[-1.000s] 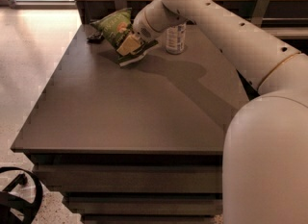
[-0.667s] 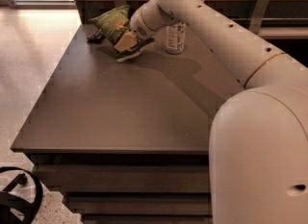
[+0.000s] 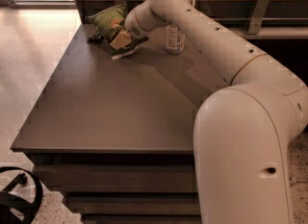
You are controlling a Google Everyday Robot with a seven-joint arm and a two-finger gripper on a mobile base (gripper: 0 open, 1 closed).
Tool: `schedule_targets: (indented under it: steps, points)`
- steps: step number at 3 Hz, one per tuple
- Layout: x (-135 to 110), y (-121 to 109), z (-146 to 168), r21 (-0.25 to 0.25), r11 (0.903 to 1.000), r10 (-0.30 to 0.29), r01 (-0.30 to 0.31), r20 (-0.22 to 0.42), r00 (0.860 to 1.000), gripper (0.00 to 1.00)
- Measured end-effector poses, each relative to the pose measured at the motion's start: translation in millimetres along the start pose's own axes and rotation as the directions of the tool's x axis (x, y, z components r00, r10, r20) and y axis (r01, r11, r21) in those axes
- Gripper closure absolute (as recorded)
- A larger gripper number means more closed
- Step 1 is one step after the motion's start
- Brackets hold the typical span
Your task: Move green jalapeno chip bag near rxbar chocolate
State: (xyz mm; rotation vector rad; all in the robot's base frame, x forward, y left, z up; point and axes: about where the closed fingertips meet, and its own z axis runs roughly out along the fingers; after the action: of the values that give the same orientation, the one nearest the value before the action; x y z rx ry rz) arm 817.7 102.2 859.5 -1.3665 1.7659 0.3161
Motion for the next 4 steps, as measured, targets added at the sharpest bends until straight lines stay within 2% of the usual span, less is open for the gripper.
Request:
schedule_targets:
  steps: [1, 4]
  points:
    - [0.4, 2.3, 3.2, -0.006, 1.0, 0.0, 0.0, -0.001, 1.0, 0.81]
    - [1.8, 8.0, 12.2, -0.02, 0.9998, 0.0, 0.0, -0.004, 1.0, 0.13]
